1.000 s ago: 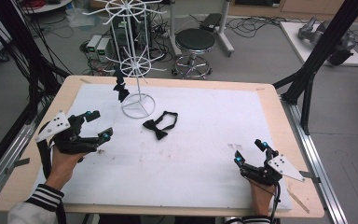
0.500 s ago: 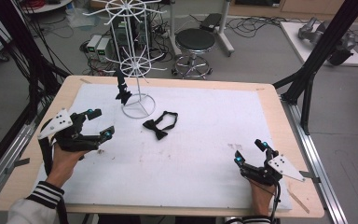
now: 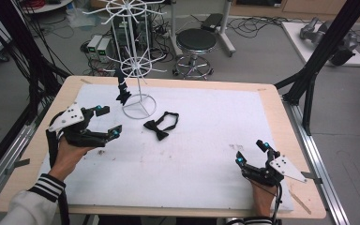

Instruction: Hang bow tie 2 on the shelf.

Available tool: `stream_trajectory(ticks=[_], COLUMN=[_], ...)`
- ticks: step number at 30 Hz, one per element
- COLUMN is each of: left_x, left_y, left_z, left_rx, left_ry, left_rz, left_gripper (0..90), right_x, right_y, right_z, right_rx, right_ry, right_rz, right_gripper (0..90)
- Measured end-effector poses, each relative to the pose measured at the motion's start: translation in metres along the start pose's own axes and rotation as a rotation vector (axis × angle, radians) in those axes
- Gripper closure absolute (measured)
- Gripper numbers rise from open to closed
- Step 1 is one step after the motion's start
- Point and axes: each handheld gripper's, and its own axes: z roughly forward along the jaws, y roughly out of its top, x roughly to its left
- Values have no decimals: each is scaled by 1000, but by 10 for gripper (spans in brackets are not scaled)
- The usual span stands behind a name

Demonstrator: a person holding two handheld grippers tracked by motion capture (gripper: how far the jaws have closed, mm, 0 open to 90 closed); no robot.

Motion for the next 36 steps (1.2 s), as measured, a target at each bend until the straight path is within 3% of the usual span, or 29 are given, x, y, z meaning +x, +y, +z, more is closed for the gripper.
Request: stream_trajectory(ticks=[15, 20, 36], left_x=[-3, -3, -4], left_y=[22, 22, 24], left_z=[38, 51, 89], left_rx=[161, 219, 354], left_ry=[-85, -90, -132], left_rz=[96, 131, 183], left_gripper=[165, 166, 167], right_x=[0, 0, -1], right_y=[0, 0, 0], right_z=[0, 0, 0], right_rx=[0, 0, -3], right_ry=[2, 2, 2], right_rz=[8, 6, 3], right_gripper=[111, 111, 111])
